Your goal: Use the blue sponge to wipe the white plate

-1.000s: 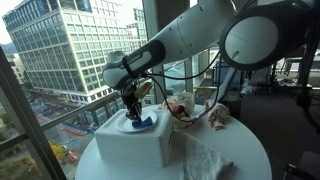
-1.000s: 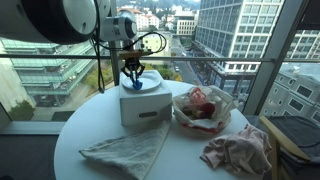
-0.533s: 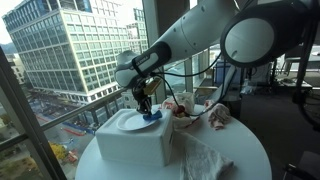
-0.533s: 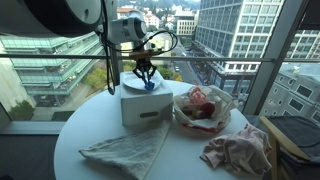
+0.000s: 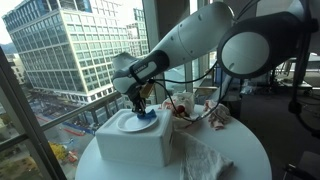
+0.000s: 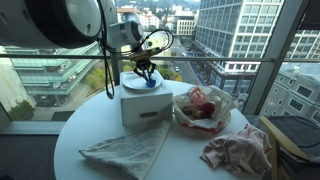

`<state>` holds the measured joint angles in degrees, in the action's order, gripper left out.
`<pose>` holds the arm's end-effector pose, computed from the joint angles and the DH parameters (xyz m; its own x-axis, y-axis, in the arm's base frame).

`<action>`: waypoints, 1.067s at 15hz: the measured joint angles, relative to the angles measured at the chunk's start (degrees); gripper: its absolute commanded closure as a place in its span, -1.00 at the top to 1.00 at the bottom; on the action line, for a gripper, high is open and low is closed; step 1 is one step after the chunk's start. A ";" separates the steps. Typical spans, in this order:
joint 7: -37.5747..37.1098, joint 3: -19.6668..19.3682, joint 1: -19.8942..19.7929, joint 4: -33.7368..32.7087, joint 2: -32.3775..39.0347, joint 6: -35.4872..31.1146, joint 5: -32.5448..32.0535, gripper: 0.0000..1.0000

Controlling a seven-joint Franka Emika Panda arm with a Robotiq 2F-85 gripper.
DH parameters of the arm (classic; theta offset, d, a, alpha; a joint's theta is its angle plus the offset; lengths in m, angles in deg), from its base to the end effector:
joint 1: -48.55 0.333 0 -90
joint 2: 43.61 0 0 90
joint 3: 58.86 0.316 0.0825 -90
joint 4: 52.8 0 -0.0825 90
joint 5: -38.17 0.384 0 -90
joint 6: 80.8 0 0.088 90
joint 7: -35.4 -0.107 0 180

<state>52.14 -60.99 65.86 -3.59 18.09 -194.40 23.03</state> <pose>0.7725 0.2060 0.2503 0.7821 0.6212 -0.0498 0.6090 -0.7448 0.2727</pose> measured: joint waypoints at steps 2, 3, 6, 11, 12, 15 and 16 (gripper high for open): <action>1.17 0.02 0.78 -2.26 1.52 -1.05 -0.59 -0.68; 1.96 0.12 1.20 -3.33 2.21 -1.53 -0.60 -0.68; 5.01 1.15 2.47 -5.63 3.72 -2.80 -0.60 -0.67; 9.54 4.24 3.48 -6.42 4.06 -3.12 -0.43 -0.68; 9.90 4.47 3.42 -6.42 4.02 -2.96 -0.37 -0.67; 10.02 4.91 2.88 -5.97 3.65 -1.99 -0.14 -0.68; 9.92 4.92 2.67 -5.61 3.37 -1.38 -0.02 -0.68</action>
<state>62.06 -56.08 68.54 -9.20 21.46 -195.78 23.01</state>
